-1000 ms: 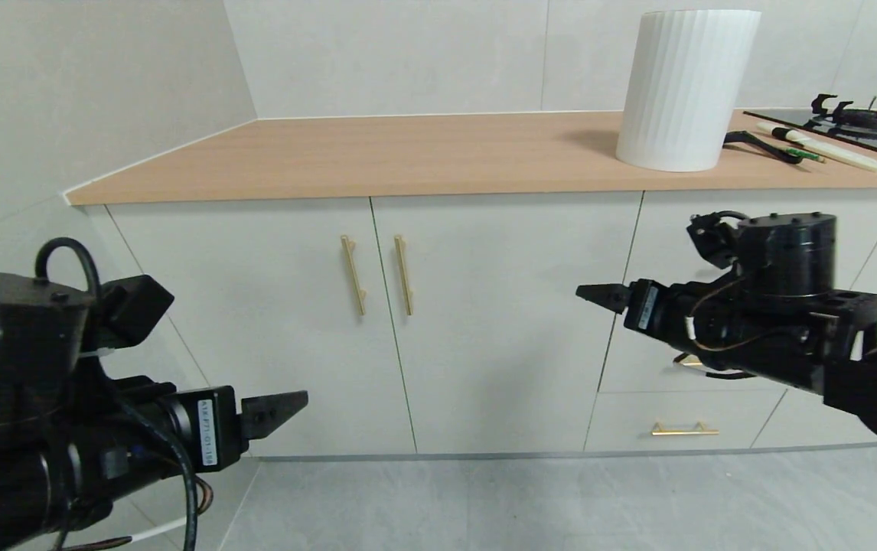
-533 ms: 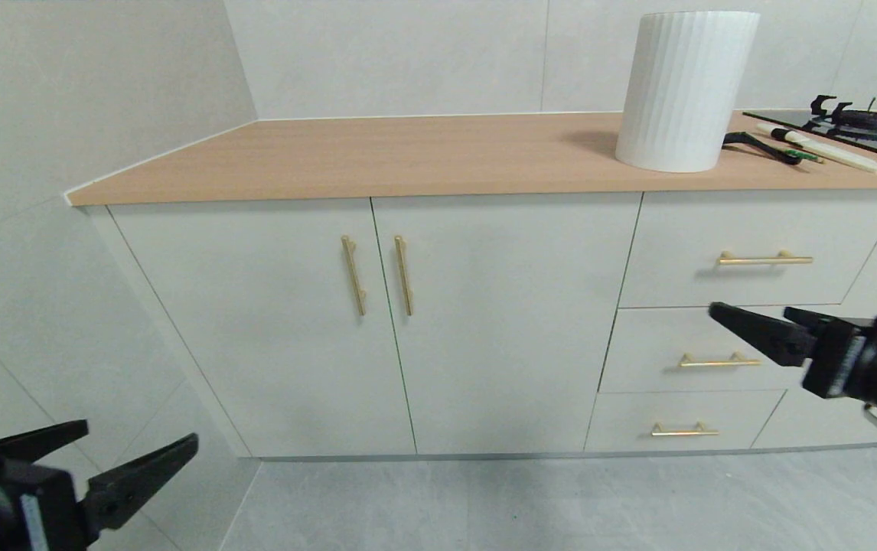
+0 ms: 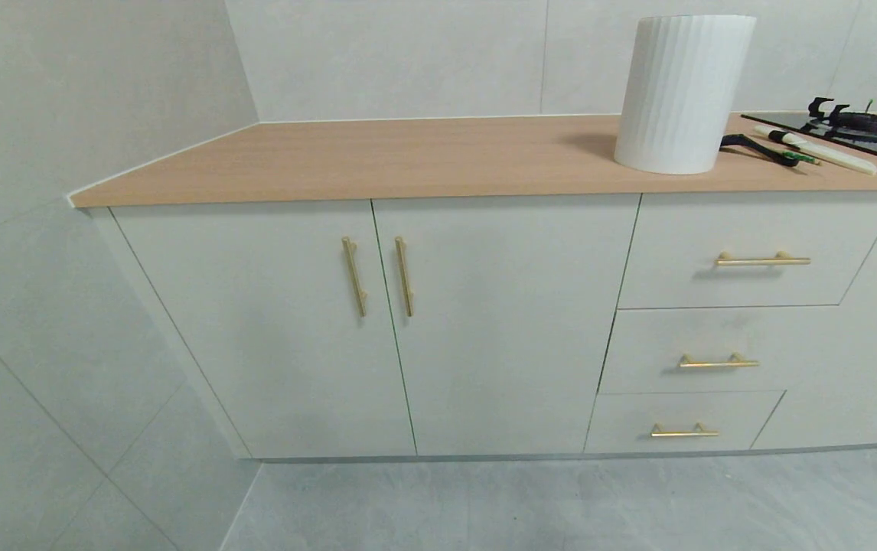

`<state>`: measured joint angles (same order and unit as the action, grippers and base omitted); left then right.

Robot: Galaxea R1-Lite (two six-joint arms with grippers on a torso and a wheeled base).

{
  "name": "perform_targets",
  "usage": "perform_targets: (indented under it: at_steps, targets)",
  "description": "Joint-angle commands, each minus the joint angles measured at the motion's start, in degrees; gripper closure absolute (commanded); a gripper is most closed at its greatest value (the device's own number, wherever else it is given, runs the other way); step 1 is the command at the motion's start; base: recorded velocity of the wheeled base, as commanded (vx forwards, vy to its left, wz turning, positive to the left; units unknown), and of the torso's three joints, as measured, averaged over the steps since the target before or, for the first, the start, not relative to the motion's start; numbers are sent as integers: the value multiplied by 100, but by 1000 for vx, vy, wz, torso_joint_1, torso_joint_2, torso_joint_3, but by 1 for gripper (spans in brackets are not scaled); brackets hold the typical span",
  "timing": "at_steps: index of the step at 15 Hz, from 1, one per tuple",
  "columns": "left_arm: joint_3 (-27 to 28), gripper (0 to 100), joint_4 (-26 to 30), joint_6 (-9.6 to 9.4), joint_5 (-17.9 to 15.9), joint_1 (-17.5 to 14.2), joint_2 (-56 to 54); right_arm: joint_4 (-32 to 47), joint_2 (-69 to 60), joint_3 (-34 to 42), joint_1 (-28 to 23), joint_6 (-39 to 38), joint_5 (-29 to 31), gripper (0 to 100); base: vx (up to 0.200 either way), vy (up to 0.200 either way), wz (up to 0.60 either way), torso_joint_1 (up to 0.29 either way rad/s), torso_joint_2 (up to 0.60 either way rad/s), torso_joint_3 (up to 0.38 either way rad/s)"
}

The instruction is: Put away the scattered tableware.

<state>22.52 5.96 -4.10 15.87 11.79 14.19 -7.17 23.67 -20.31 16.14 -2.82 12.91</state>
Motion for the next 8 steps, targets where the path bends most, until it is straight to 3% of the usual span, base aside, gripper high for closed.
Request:
perform_targets:
  at_steps: [1,2,4,5,7,8]
  targets:
    - [-81,0,81,23,223,-318,-856,866,-1814,133,-691,545,71,0,0,0,0,0,0,0]
    - [-98,0,72,67,443,-344,-856,761,-1796,159,-735,536,282,0,0,0,0,0,0,0]
    - [-116,0,63,76,575,-678,-865,523,-1796,247,-797,554,616,0,0,0,0,0,0,0]
    - [-116,0,98,23,513,-1021,-1041,506,-1796,264,-1043,536,625,0,0,0,0,0,0,0]
    - [-397,0,169,-267,241,-1205,-1419,576,-2086,414,-1509,598,458,0,0,0,0,0,0,0]
    - [-573,0,133,-250,294,-1205,-1419,629,-2236,607,-1649,686,300,0,0,0,0,0,0,0]
